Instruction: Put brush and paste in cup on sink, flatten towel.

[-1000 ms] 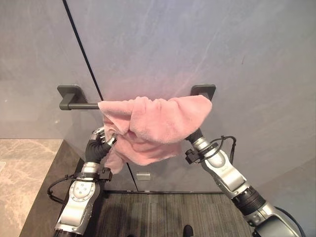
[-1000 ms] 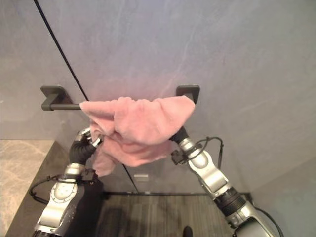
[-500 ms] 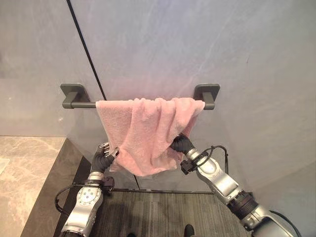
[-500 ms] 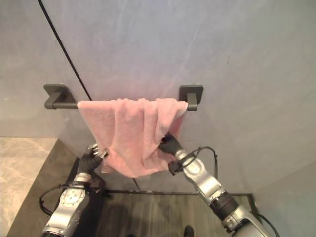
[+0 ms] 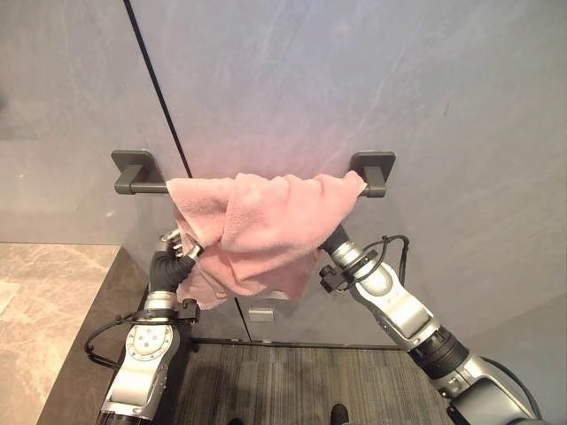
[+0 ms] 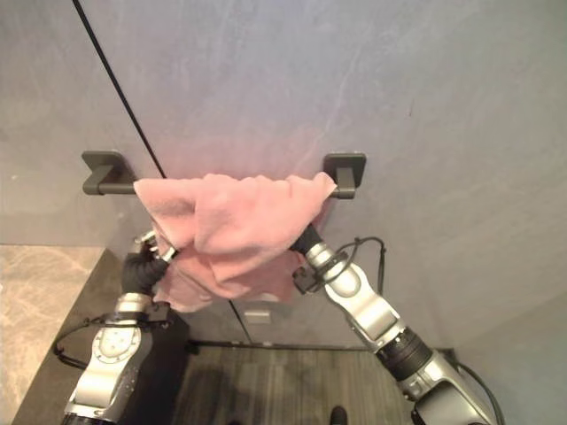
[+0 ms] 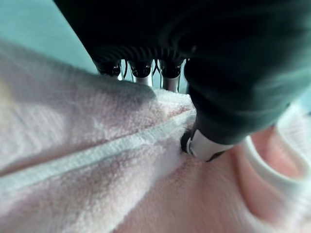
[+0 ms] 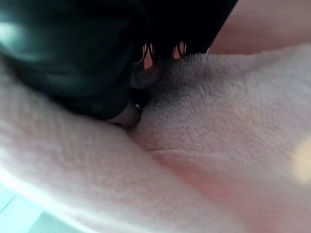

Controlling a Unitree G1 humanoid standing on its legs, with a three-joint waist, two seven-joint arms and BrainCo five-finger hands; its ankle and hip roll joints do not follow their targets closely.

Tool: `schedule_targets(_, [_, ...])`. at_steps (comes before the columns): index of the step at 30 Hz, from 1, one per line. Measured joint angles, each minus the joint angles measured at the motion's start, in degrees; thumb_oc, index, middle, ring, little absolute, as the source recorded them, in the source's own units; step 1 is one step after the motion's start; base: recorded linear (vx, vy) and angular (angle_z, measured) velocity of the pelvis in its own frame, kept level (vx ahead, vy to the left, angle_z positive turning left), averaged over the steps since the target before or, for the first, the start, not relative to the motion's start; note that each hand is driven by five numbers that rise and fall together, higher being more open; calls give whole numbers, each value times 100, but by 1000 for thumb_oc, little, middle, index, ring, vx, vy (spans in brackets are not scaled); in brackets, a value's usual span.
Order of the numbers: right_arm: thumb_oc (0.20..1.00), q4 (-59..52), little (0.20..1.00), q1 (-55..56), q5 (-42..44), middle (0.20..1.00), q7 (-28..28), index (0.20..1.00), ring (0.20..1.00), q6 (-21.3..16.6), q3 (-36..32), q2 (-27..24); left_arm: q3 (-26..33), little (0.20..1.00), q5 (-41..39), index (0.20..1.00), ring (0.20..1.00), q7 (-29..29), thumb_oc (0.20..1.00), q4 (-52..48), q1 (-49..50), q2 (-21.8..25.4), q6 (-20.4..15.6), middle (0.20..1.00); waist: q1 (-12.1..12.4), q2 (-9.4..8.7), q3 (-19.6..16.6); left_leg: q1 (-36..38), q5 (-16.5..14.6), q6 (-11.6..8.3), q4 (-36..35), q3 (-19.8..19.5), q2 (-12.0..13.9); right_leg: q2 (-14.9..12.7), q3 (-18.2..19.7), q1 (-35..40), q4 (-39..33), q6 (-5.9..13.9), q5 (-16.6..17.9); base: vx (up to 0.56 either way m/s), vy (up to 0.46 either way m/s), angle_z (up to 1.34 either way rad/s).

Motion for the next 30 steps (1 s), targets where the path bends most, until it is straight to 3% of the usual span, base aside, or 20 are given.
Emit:
schedule_targets(14, [200,-108,200,-55,207,200,7,200,200,0,24,-179,179,200,-519,200,200,135,200,-291,21,-54,-378,200,116,-45,30,-21,-1,-2,0,20,0,0,10,-32,0,1,-1,0,0,0])
schedule_targets(26, [200,-69,200,-185,-73,200,150,200,200,-12,157,-182,118,200,-1145,200,200,200,200,1188,259,-463,-317,200,113,-129,90,-17,-1,-2,0,15,-3,-2,7,-26,0,1,-2,0,0,0])
schedule_targets(30, [200,146,200,-160,-196,200,156,200,200,-21,160,-154,-201,200,-1146,200,200,24,200,1365,245,-440,-230,200,112,-129,90,-9,0,-2,0,13,-4,-2,5,-17,0,0,-1,0,0,0])
